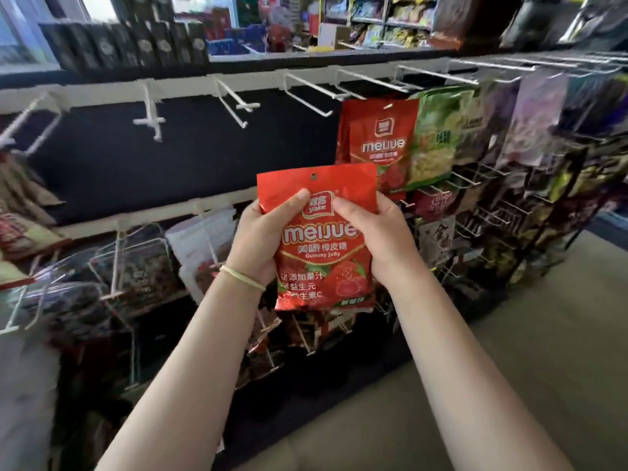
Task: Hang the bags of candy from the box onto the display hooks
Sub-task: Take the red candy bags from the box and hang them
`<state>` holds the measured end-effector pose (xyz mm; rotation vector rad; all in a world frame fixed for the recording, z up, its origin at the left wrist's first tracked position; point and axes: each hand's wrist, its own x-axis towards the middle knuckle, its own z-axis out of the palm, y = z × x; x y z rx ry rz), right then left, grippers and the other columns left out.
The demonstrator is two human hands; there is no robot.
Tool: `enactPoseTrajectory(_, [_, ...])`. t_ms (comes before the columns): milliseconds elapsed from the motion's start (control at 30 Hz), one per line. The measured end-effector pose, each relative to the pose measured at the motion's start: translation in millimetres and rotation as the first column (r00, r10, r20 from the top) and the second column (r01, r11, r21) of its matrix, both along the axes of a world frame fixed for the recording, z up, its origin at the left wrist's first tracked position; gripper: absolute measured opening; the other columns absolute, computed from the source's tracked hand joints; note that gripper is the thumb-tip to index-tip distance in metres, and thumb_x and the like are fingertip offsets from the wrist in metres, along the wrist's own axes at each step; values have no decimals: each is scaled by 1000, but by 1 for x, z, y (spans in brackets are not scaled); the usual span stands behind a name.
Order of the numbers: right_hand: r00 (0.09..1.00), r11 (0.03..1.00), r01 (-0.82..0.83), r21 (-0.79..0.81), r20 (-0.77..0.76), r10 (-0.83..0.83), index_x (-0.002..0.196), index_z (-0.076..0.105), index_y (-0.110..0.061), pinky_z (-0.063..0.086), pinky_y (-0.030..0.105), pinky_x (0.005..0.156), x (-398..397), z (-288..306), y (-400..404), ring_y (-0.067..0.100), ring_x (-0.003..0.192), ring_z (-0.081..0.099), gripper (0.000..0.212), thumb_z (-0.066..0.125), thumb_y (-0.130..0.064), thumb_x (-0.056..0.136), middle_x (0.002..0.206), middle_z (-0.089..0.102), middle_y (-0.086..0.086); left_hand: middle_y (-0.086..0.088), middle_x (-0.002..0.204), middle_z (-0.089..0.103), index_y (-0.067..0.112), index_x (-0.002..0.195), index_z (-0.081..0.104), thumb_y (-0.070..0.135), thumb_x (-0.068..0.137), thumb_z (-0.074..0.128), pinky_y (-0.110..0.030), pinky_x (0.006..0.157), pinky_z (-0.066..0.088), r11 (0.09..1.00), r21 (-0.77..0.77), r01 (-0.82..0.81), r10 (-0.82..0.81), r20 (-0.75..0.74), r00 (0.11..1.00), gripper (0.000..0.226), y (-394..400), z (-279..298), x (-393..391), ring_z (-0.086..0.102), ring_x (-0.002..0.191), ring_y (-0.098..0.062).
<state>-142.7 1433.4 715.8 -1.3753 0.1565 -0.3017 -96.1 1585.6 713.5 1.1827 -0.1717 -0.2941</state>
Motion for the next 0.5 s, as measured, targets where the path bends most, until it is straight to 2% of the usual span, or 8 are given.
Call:
enactPoseTrajectory(100, [999, 999, 34, 12, -31, -33, 102, 73, -20, 61, 35, 76, 32, -2, -35, 21, 88, 76, 21, 78, -29, 84, 97, 79, 2, -15, 103, 76, 8, 107, 69, 20, 93, 70, -43, 81, 62, 1000, 16, 25, -25, 16, 1000, 19, -39, -3, 32, 75, 94, -33])
enactPoseTrajectory(233, [993, 996, 87, 23, -76, -85, 98, 74, -22, 60, 35, 75, 71, 2, -73, 19, 86, 77, 17, 80, -29, 83, 94, 79, 0, -15, 101, 77, 7, 105, 71, 22, 93, 69, -40, 78, 60, 999, 34, 11, -12, 4, 1000, 19, -82, -1, 71, 75, 91, -31])
enactPoseTrajectory(400, [992, 993, 119, 24, -51, -117, 94, 73, -22, 61, 33, 71, 115, 13, -121, 19, 84, 77, 14, 80, -28, 84, 91, 79, -1, -13, 101, 77, 6, 110, 69, 25, 93, 71, -39, 78, 61, 997, 68, -48, 46, 36, 998, 26, -133, 10, 111, 75, 91, -31])
enactPoseTrajectory(500, [996, 996, 91, 24, 5, -91, 96, 74, -19, 62, 40, 77, 138, 20, -150, 24, 88, 76, 13, 78, -27, 87, 96, 79, 4, -12, 100, 77, 6, 111, 69, 25, 92, 73, -40, 78, 62, 991, 67, -120, 115, 66, 991, 27, -163, 16, 129, 76, 90, -30])
